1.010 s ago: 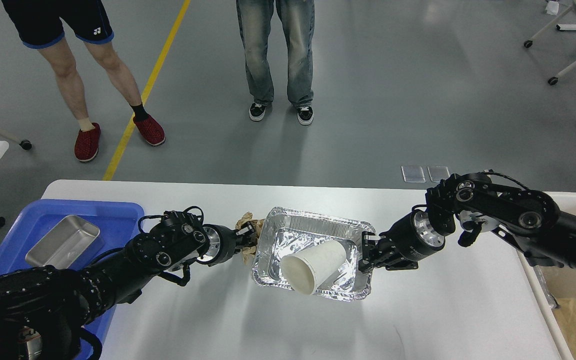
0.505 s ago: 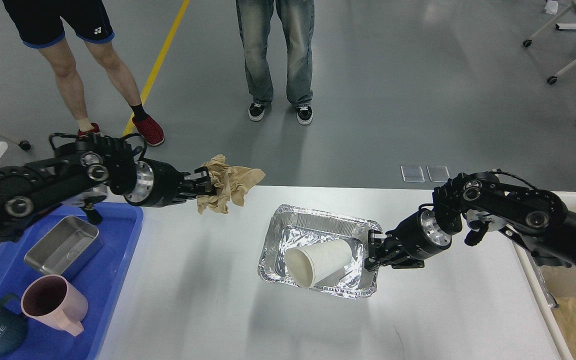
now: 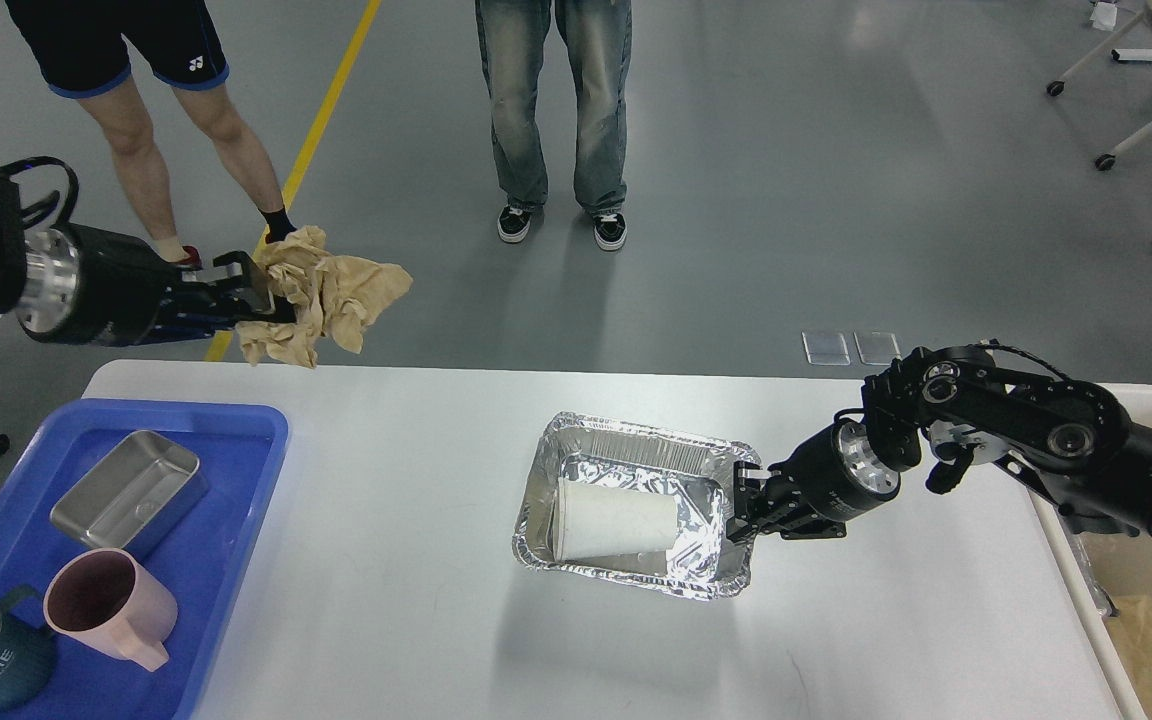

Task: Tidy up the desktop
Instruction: 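Lift the brown paper high with the left gripper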

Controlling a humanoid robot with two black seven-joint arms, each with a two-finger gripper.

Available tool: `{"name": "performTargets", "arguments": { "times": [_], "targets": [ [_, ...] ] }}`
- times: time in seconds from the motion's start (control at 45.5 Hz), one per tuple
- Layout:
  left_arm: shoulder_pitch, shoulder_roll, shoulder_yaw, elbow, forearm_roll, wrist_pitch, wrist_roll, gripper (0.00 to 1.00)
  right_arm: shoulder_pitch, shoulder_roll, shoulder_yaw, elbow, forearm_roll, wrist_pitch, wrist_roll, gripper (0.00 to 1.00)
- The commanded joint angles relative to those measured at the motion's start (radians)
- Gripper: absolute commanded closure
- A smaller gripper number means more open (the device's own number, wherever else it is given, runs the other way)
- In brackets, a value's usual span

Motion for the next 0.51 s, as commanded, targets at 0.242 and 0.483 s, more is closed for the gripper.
{"name": "performTargets", "arguments": {
  "times": [0.242, 0.483],
  "targets": [
    [-0.002, 0.175, -0.209, -0.021, -0.06, -0.235, 0.0, 0.98, 0.0, 0.003, 0.0, 0.0, -0.002, 0.0, 0.001, 1.0],
    [-0.002, 0.2, -0.252, -0.023, -0.091, -0.268, 0.0, 0.98, 0.0, 0.004, 0.0, -0.001, -0.003, 0.0, -0.001, 1.0]
  ]
}}
